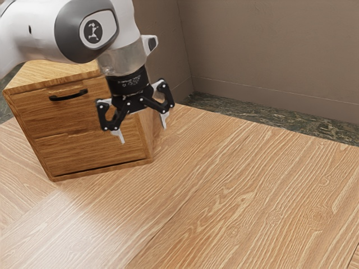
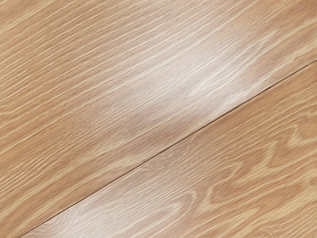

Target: Pull the drawer handle with one arm to open the drawer

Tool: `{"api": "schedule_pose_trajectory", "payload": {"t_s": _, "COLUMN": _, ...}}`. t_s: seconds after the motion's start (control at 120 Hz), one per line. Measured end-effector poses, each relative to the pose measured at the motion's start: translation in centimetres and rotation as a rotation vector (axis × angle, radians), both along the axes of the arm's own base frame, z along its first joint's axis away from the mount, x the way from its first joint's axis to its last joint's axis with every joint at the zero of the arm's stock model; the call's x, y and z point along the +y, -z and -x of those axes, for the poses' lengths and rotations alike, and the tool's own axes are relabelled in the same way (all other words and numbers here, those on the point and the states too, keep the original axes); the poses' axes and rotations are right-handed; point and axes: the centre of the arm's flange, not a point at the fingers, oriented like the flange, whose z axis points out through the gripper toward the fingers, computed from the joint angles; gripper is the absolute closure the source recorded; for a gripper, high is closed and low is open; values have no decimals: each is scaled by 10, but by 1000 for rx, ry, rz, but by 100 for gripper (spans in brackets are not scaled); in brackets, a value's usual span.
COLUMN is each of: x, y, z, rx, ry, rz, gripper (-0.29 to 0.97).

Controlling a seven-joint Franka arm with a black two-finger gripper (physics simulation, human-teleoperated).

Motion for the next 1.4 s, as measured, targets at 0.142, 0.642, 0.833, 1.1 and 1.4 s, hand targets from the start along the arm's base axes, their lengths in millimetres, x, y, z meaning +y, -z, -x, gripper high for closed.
{"api": "schedule_pose_trajectory", "payload": {"t_s": 0.142, "x": 1, "y": -5, "z": -5, "rx": -55, "ry": -127, "rz": 0, "gripper": 0}}
{"api": "schedule_pose_trajectory", "payload": {"t_s": 0.642, "x": -226, "y": -134, "z": 84, "rx": -361, "ry": -115, "rz": -135, "gripper": 0}}
{"api": "schedule_pose_trajectory", "payload": {"t_s": 0.833, "x": -322, "y": -73, "z": 107, "rx": -264, "ry": -105, "rz": -185, "gripper": 0}}
{"api": "schedule_pose_trajectory", "payload": {"t_s": 1.1, "x": -42, "y": -167, "z": 90, "rx": -419, "ry": -854, "rz": -249, "gripper": 0}}
{"api": "schedule_pose_trajectory", "payload": {"t_s": 1.4, "x": 185, "y": -34, "z": 114, "rx": -487, "ry": -1353, "rz": 46, "gripper": 1}}
